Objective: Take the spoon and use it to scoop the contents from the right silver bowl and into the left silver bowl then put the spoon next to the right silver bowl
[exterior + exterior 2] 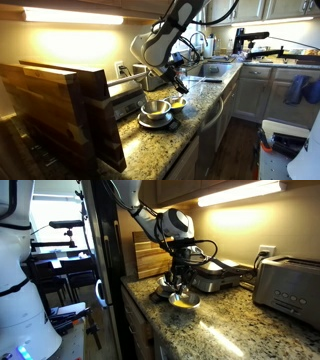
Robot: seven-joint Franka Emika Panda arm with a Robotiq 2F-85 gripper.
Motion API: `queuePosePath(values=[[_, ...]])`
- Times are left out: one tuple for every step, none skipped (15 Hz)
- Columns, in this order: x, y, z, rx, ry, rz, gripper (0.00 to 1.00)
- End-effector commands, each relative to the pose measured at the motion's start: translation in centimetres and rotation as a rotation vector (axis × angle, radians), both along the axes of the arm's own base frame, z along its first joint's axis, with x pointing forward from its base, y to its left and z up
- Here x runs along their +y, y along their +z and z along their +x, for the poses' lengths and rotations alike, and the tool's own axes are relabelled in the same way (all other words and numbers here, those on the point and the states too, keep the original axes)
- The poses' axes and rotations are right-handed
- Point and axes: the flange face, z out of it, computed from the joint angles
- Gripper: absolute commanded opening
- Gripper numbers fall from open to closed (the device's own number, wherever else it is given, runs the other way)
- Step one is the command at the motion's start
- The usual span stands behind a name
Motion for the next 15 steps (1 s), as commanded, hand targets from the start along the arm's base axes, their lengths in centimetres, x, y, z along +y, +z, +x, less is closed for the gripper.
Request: queuePosePath(values=[[-0.8,-0.2,-0.1,0.055,-0.007,-0.029,0.03],[-1.0,-0.6,-0.1,0.067,-0.012,-0.026,0.03],[-1.2,-1.0,0.0,0.075,-0.014,-0.021,0.03],[-1.3,-1.4,0.2,0.081,-0.013,-0.019,0.03],[-1.3,-1.8,0.4,0.085,-0.01,-0.02,0.03],[-1.3,-2.1,0.7,0.091,-0.004,-0.02,0.03],[-1.2,-2.5,0.9,0.102,0.001,-0.021,0.03],[-1.1,-2.8,1.2,0.114,0.007,-0.025,0.03],[-1.1,-3.2,1.5,0.129,0.012,-0.031,0.03],[-1.0,-3.5,1.7,0.151,0.019,-0.042,0.03],[-1.0,-3.7,1.8,0.174,0.024,-0.056,0.03],[-1.0,-3.9,1.9,0.2,0.031,-0.075,0.03],[-1.0,-4.0,1.9,0.226,0.04,-0.088,0.03],[-1.0,-4.2,1.9,0.251,0.049,-0.105,0.03],[-0.9,-4.3,2.0,0.271,0.058,-0.119,0.03]])
